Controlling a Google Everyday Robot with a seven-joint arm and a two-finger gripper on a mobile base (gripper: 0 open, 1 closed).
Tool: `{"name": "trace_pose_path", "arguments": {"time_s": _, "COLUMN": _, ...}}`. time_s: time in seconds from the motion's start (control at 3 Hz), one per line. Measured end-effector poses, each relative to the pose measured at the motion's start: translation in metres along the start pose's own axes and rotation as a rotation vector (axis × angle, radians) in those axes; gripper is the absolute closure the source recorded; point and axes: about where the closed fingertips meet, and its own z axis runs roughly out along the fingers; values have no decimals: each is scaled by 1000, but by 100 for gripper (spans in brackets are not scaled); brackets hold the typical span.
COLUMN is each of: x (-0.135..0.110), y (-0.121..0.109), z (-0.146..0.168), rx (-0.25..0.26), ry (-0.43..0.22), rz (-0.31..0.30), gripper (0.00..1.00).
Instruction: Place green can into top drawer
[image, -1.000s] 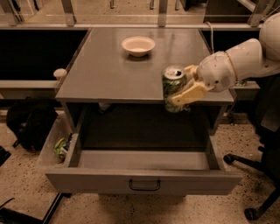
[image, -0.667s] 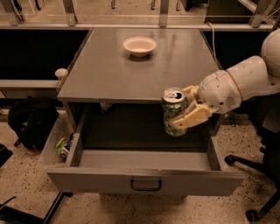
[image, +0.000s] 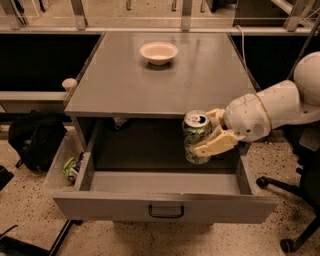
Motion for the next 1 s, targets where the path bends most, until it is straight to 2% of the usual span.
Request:
{"name": "trace_pose_path", "arguments": {"time_s": 0.33, "x": 40, "y": 7, "z": 42, "rx": 10, "ry": -101, "rz": 43, "gripper": 100}}
{"name": "trace_pose_path", "arguments": {"time_s": 0.67, "x": 84, "y": 15, "z": 91, "rx": 30, "ry": -163, "rz": 86, "gripper": 100}}
{"name": "trace_pose_path", "arguments": {"time_s": 1.0, "x": 84, "y": 15, "z": 91, "rx": 30, "ry": -163, "rz": 86, "gripper": 100}}
